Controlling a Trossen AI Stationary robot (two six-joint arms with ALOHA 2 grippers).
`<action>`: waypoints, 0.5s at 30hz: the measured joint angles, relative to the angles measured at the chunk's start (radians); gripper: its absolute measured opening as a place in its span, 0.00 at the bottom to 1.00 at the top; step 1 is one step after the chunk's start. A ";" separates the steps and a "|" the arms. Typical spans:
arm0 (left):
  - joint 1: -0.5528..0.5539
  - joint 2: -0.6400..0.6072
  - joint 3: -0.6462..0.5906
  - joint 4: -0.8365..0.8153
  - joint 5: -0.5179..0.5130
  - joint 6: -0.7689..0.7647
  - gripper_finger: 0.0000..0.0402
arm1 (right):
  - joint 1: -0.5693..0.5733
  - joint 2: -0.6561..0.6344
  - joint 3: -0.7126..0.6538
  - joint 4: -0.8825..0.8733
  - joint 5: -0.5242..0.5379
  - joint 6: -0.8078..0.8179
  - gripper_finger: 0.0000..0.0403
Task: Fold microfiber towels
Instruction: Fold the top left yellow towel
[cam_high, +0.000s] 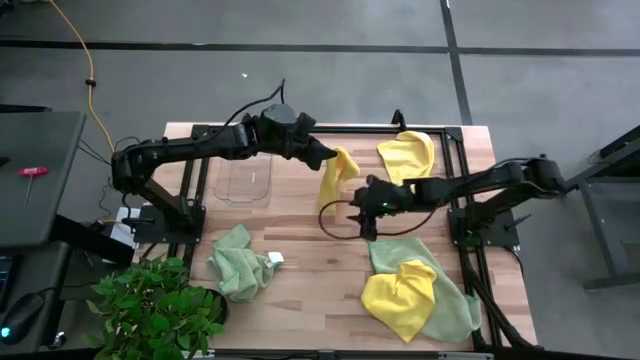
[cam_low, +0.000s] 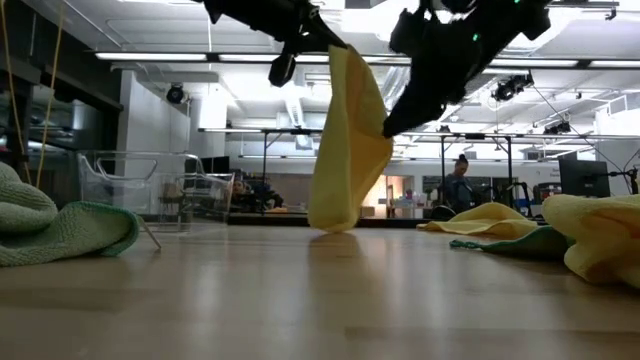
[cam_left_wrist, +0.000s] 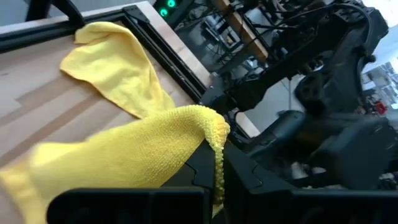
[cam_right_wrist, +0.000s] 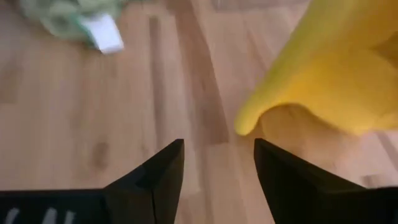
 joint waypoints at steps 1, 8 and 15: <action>-0.001 0.000 0.000 0.000 0.008 -0.002 0.00 | 0.000 0.022 0.008 -0.001 0.031 -0.008 0.44; -0.002 0.000 0.000 -0.001 0.079 -0.011 0.00 | -0.015 0.094 0.073 0.012 0.241 -0.043 0.37; -0.002 -0.001 0.000 0.054 0.129 -0.049 0.00 | -0.035 0.086 0.116 0.018 0.283 -0.057 0.35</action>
